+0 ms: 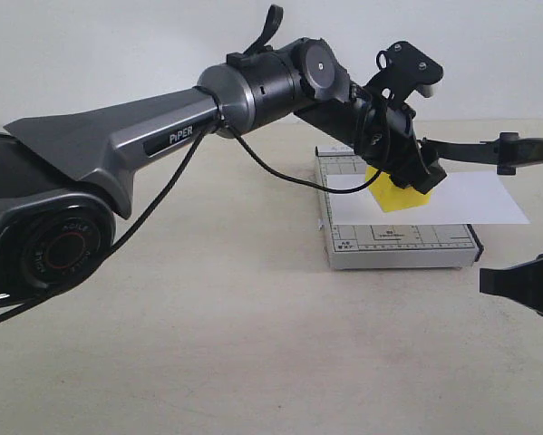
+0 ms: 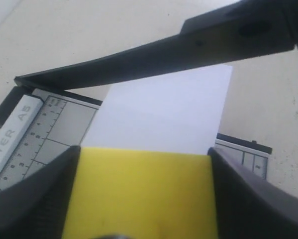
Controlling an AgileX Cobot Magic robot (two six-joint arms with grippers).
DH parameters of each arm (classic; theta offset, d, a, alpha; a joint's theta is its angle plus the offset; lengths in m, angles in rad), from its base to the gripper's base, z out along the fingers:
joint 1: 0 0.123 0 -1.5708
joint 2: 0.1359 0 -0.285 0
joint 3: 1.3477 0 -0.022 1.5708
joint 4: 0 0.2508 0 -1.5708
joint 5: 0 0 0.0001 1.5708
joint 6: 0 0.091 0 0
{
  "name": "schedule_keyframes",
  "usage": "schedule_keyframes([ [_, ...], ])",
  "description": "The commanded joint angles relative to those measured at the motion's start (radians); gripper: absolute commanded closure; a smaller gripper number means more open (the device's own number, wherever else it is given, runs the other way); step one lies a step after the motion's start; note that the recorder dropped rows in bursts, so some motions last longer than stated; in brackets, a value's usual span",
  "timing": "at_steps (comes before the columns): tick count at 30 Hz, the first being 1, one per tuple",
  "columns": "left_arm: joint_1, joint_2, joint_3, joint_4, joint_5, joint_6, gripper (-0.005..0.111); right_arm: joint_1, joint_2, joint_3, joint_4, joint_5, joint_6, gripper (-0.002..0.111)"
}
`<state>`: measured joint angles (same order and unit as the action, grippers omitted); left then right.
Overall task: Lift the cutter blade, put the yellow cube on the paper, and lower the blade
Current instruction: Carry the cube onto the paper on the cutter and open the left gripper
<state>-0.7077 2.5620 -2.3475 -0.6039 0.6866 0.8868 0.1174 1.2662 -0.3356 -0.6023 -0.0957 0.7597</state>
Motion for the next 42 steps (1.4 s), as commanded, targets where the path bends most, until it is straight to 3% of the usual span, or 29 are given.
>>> schedule_keyframes([
  [1,-0.002,0.011,-0.008,-0.047,-0.056,0.004,0.102,-0.007,0.000,0.005,-0.005,-0.008,-0.003,0.108],
  [27,0.000,0.079,-0.008,-0.095,-0.105,-0.008,0.101,-0.007,0.000,0.005,-0.005,0.002,-0.003,0.108],
  [31,0.000,0.079,-0.008,-0.095,-0.084,-0.008,0.082,-0.007,0.000,0.005,-0.005,0.002,-0.003,0.108],
  [35,0.000,0.079,-0.008,-0.095,-0.085,-0.008,0.046,-0.007,0.000,0.005,-0.005,0.008,-0.003,0.108],
  [38,0.000,0.079,-0.008,-0.095,-0.092,-0.011,0.028,-0.007,0.000,0.005,-0.005,0.010,-0.003,0.108],
  [42,0.000,0.079,-0.008,-0.095,-0.122,-0.011,0.023,-0.007,0.000,0.005,-0.005,0.010,-0.003,0.108],
])
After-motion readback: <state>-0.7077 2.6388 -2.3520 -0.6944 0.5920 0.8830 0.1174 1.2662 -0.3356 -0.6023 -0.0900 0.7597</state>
